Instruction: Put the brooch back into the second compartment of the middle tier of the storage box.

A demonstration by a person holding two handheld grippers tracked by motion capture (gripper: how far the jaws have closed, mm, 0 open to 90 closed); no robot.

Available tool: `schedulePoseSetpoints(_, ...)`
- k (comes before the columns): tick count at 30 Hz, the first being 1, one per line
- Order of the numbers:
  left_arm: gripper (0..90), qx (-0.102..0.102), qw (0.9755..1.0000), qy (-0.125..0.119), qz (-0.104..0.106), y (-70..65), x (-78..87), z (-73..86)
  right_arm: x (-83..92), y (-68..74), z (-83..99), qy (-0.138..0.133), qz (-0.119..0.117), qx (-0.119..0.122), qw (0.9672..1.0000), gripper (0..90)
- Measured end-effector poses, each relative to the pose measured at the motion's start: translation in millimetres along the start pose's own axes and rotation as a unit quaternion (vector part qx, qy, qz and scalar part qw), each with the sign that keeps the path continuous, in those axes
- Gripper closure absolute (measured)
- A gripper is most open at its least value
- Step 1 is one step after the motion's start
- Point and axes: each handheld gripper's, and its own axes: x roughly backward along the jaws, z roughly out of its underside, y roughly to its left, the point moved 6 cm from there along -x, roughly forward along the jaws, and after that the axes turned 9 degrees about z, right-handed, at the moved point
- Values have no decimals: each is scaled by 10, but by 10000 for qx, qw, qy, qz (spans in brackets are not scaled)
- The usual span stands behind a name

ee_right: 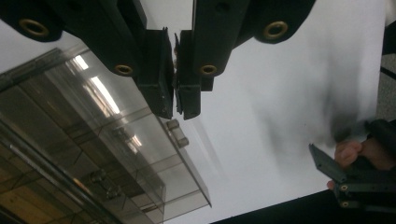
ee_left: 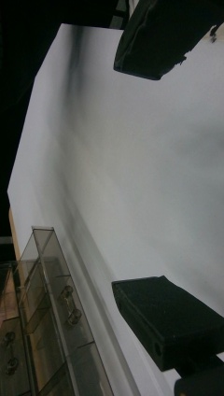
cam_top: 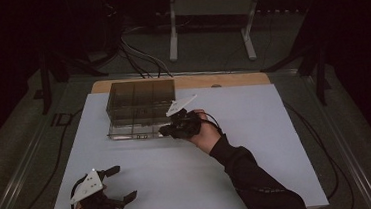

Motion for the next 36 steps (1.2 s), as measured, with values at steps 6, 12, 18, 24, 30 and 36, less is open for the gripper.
schedulePoseSetpoints(6,6,-6,10000,-13,6,2,4,-2,-50,-10,-79,-10,25,-40,10000,860)
schedulePoseSetpoints(12,6,0,10000,-18,5,-2,4,-3,-100,-31,-182,-66,73,-44,9999,860)
schedulePoseSetpoints(18,6,11,10000,-39,10,-7,10,-7,-170,-25,-265,-87,107,-54,9999,859)
schedulePoseSetpoints(24,6,8,10000,-36,2,-6,15,-7,-260,-41,-309,-69,78,-103,9999,859)
schedulePoseSetpoints(30,6,-16,10000,-26,7,-14,15,-6,-335,-85,-380,-103,102,-245,9996,859)
schedulePoseSetpoints(36,6,-25,10000,-16,-4,-21,20,-1,-410,-120,-435,-112,182,-331,9992,859)
